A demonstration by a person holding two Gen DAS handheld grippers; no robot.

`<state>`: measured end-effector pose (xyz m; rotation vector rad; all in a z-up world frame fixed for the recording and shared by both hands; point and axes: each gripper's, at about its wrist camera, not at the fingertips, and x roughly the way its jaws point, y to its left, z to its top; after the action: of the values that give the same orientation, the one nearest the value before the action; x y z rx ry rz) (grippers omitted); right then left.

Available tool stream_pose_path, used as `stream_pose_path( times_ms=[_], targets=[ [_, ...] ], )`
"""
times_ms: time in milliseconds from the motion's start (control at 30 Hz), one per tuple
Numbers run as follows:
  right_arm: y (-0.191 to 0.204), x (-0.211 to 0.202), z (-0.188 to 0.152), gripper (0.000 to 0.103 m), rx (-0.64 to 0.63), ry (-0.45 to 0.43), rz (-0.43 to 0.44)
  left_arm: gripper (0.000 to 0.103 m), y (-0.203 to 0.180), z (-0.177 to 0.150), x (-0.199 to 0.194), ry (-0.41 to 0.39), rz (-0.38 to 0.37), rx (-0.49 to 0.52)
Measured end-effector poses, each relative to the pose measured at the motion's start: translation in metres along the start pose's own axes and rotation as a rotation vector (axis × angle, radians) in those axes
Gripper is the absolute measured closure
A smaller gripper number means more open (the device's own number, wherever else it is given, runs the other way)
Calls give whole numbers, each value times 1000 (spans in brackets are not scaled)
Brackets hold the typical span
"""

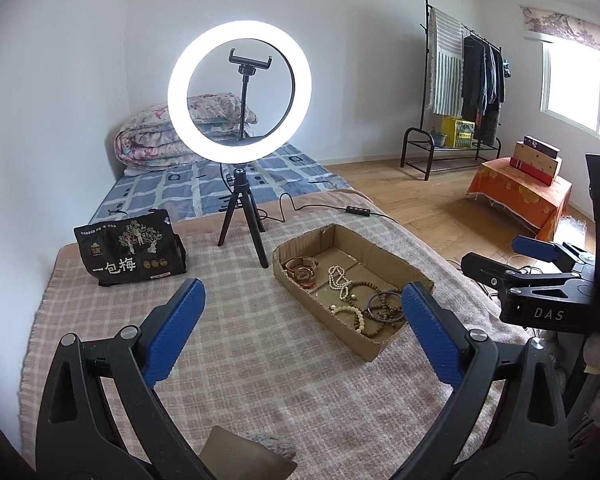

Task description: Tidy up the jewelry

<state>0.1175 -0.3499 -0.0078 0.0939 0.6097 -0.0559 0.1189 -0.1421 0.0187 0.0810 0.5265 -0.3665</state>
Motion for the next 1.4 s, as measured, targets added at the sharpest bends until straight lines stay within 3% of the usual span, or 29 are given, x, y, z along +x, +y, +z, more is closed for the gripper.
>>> stream_pose_path(
  times_ms=[400, 1400],
  targets=[
    [-1, -3, 0, 0, 9, -36, -38, 0, -9, 1, -3, -15, 33, 8],
    [-5, 4, -2, 0, 28, -17, -30, 0, -8, -6, 4, 14, 49, 25]
  ],
)
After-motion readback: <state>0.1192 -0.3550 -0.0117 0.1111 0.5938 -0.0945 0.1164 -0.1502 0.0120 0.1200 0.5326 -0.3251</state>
